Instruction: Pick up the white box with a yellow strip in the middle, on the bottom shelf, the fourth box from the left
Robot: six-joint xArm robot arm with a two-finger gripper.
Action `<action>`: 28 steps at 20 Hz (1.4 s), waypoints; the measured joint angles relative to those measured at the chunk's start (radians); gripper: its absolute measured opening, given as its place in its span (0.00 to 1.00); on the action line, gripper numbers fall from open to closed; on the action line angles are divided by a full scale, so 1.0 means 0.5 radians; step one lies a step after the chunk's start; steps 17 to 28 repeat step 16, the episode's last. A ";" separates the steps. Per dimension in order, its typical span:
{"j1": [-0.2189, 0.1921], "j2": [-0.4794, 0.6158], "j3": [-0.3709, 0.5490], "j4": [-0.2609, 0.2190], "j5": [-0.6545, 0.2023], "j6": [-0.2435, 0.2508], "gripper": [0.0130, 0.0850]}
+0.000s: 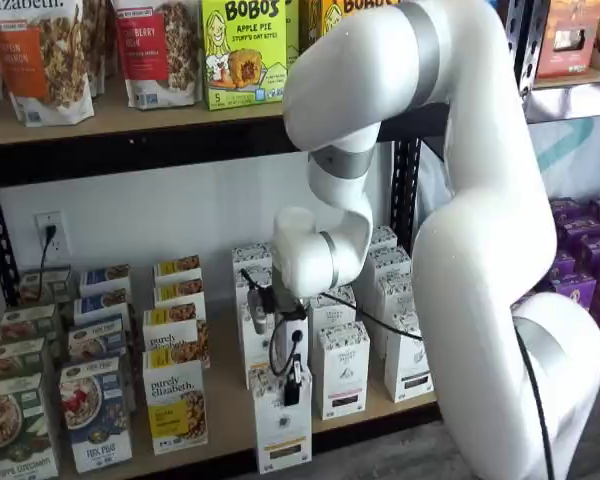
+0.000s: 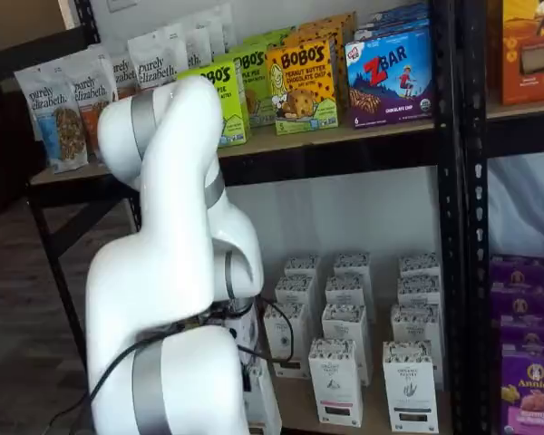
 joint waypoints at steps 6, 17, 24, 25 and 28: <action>0.015 -0.194 0.160 -0.060 0.061 0.075 0.50; 0.025 -0.481 0.341 -0.074 0.184 0.106 0.50; 0.025 -0.481 0.341 -0.074 0.184 0.106 0.50; 0.025 -0.481 0.341 -0.074 0.184 0.106 0.50; 0.025 -0.481 0.341 -0.074 0.184 0.106 0.50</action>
